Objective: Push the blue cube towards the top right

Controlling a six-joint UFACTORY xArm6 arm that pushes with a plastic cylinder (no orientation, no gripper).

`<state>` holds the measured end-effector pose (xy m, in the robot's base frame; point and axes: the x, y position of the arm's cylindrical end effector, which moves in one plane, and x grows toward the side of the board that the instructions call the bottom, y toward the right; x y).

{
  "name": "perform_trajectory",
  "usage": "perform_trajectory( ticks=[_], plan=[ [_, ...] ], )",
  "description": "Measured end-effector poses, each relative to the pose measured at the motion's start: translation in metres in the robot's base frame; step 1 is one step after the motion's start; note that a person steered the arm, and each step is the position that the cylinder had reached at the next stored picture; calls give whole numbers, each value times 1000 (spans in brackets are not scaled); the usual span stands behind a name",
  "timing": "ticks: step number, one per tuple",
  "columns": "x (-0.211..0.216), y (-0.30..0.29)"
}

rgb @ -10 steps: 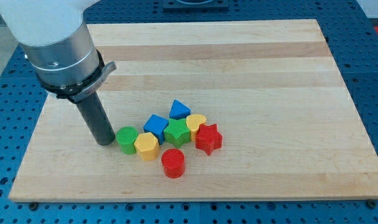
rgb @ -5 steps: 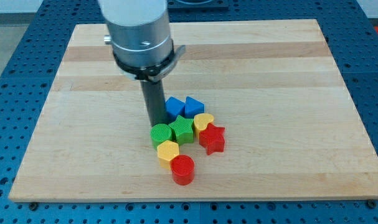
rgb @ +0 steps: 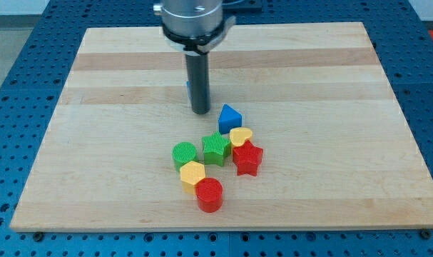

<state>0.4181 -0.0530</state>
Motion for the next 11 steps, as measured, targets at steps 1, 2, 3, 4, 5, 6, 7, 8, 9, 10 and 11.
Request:
perform_trajectory(
  ticks=[1,2,3,4,5,6,7,8,9,10,11],
  plan=[
    [-2,-29],
    [-8,-34],
    [-20,-27],
    [-24,2],
    [-39,34],
    [-68,45],
    [-94,52],
    [-111,52],
    [-125,26],
    [-137,27],
    [-137,28]
  ],
)
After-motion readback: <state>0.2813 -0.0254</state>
